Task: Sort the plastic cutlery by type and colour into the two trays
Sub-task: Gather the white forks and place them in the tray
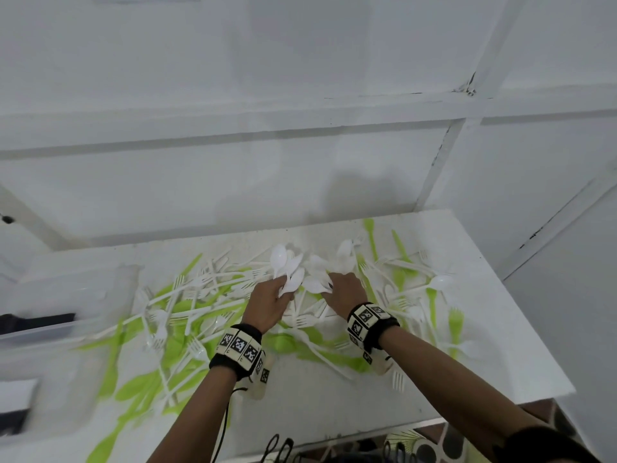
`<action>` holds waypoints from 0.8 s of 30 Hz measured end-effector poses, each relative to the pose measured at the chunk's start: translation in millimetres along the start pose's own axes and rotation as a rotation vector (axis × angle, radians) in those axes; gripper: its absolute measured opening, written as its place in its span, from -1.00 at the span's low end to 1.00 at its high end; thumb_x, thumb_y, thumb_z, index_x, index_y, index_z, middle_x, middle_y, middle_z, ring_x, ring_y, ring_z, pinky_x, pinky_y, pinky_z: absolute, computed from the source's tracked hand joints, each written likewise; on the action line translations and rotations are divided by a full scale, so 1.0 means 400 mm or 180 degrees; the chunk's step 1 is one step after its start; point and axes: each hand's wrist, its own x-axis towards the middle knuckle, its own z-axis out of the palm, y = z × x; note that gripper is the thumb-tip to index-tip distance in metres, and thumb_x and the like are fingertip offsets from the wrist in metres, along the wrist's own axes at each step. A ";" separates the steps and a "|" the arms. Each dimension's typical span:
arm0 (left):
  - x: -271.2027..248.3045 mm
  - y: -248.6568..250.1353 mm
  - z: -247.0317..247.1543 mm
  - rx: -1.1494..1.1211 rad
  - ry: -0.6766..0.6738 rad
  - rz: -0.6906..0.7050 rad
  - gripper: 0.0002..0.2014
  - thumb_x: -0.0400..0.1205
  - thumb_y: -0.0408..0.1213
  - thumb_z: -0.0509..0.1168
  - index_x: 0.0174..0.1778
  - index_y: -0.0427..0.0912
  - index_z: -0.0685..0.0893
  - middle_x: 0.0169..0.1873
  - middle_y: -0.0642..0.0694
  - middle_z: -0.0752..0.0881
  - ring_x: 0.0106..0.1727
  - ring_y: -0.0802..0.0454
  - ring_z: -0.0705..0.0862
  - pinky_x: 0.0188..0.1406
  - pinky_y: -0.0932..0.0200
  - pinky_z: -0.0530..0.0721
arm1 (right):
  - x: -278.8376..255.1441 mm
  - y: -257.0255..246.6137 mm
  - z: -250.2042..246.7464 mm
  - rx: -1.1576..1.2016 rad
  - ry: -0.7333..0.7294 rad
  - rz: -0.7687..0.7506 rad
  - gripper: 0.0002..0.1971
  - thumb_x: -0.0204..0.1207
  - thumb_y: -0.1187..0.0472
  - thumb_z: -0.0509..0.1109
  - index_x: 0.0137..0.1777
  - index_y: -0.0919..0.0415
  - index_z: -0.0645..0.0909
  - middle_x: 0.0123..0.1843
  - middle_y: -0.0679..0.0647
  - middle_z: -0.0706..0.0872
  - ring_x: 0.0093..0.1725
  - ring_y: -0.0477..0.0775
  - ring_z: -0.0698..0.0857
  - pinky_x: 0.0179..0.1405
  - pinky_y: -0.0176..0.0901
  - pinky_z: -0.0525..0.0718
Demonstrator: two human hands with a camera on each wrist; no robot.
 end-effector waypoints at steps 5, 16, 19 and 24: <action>-0.003 0.011 0.014 -0.0193 -0.0107 -0.0195 -0.81 0.71 -0.33 0.29 0.06 -0.09 0.82 -0.36 0.12 0.71 -0.54 0.36 0.53 -0.46 0.25 0.57 | -0.012 0.014 0.001 0.0213 0.0147 -0.0064 -0.76 0.53 0.13 0.46 0.03 0.31 0.63 0.02 0.26 0.76 0.12 0.33 0.67 -0.11 -0.05 0.46; 0.051 0.097 0.110 0.0559 -0.0395 -0.0205 -0.54 0.61 0.12 0.44 -0.41 -0.12 0.48 -0.50 -0.03 0.56 -0.39 -0.05 0.57 -0.39 -0.03 0.47 | -0.111 0.081 -0.157 0.1790 0.0568 -0.0142 -0.43 0.59 0.34 0.40 0.51 -0.14 0.39 -0.30 0.10 0.78 -0.37 0.00 0.81 -0.35 -0.48 0.61; 0.055 0.129 0.151 0.1092 -0.0780 -0.0326 -0.51 0.54 0.26 0.45 -0.31 -0.12 0.56 -0.36 -0.06 0.64 -0.24 -0.10 0.66 -0.37 0.06 0.44 | -0.117 0.112 -0.194 0.1899 0.0759 0.0047 -0.81 0.56 0.39 0.41 0.14 0.20 0.64 -0.25 0.19 0.81 -0.41 0.00 0.82 -0.34 -0.19 0.73; 0.064 0.153 0.184 0.1603 -0.0940 -0.0271 -0.71 0.59 -0.06 0.43 0.16 -0.10 0.74 0.06 -0.15 0.77 0.16 -0.19 0.72 0.00 0.01 0.68 | -0.124 0.166 -0.209 0.1659 0.0941 -0.0033 -0.93 0.61 0.37 0.43 -0.01 0.23 0.61 -0.23 0.17 0.80 -0.46 0.04 0.77 -0.44 -0.25 0.67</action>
